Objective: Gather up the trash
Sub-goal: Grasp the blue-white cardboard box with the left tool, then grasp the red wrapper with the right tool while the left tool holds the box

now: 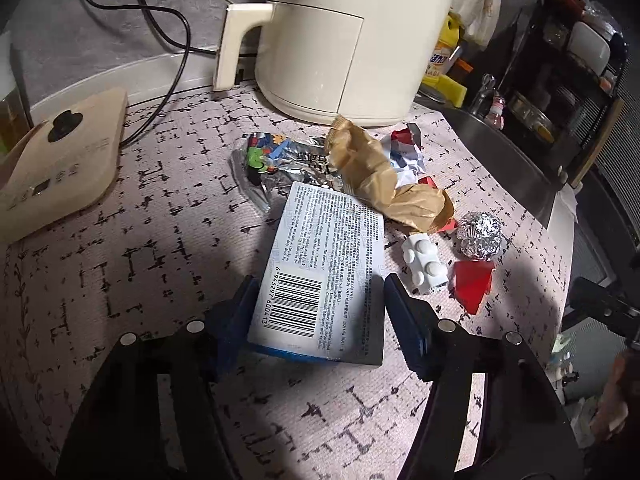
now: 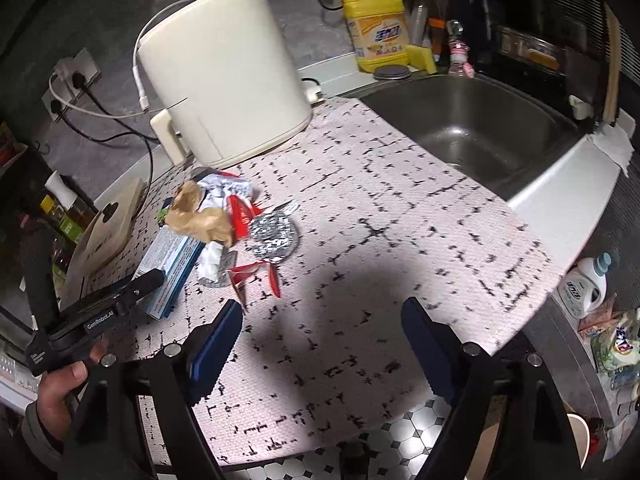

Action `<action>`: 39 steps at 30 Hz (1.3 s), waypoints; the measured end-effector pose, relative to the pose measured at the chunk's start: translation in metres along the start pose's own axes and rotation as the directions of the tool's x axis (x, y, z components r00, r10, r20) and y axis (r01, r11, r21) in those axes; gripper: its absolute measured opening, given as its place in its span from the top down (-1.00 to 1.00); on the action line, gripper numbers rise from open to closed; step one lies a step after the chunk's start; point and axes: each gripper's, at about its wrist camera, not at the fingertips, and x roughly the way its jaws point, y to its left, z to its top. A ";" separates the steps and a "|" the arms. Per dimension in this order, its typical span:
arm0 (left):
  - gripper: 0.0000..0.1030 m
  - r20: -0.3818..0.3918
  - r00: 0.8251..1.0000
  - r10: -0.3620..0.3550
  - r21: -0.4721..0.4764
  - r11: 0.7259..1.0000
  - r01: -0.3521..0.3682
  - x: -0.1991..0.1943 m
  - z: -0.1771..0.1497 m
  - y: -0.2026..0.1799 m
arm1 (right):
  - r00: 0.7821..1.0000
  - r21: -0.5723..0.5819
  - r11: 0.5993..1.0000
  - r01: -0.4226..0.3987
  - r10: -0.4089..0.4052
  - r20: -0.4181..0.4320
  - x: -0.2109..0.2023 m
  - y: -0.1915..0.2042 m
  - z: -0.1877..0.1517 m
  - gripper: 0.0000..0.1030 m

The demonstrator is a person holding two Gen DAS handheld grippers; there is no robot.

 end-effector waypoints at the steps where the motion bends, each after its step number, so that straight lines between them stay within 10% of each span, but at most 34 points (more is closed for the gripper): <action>1: -0.25 0.000 1.000 0.001 -0.011 1.000 -0.001 -0.003 -0.002 0.003 | 1.000 -0.008 1.000 -0.007 0.007 -0.005 0.003 0.004 0.001 -0.56; 15: -0.25 0.040 0.989 0.139 -0.201 0.971 -0.128 -0.074 -0.045 0.073 | 0.988 -0.122 0.984 -0.131 0.120 -0.098 0.075 0.059 0.016 -0.34; 20: -0.25 0.061 0.981 0.185 -0.248 0.955 -0.165 -0.100 -0.063 0.081 | 0.979 -0.141 0.976 -0.163 0.142 -0.149 0.089 0.071 0.015 0.37; 39: -0.25 0.122 0.985 0.119 -0.199 0.976 -0.093 -0.130 -0.085 0.017 | 0.981 -0.152 0.971 -0.185 0.173 -0.090 0.003 0.039 -0.023 0.46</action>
